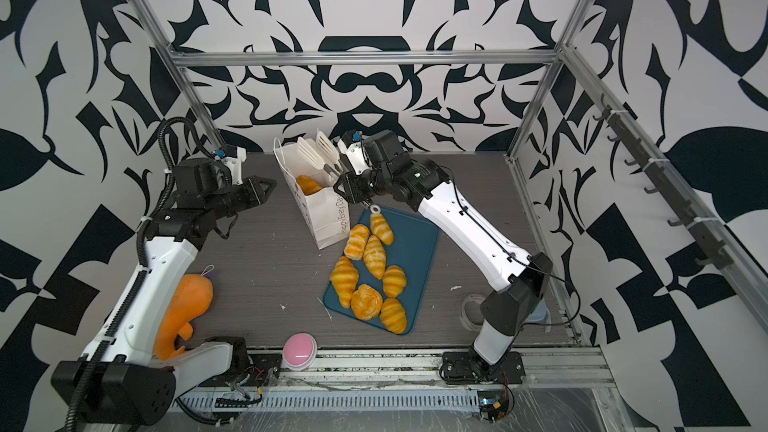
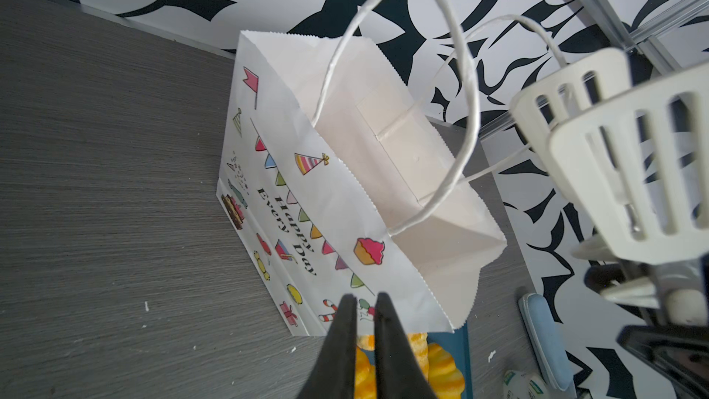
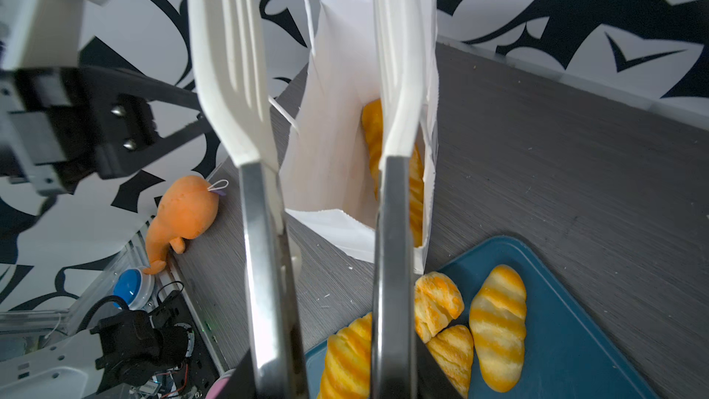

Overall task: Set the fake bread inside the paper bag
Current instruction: 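Withdraw the empty tongs from the bag and move them over the tray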

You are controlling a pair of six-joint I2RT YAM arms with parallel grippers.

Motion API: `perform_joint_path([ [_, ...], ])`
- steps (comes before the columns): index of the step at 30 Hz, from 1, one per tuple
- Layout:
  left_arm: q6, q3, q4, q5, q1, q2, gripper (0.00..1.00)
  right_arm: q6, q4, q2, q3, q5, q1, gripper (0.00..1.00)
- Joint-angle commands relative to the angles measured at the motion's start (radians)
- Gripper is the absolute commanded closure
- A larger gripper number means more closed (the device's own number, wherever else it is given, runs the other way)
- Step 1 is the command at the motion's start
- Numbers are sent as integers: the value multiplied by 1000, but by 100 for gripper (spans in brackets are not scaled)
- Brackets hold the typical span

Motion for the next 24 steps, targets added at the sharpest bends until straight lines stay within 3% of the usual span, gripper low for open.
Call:
perform_joint_path([
  [1,-4,-16,18,27,5,-19,77,13,41,-66,40,-9,10,55],
  [6,-6,-16,31,44,4,-34,54,15,42,-120,3,29,10,54],
  [10,-13,-13,56,74,4,-38,44,6,40,-164,-42,59,9,52],
  [24,-66,167,49,53,4,104,48,37,102,-336,-315,113,-18,52],
])
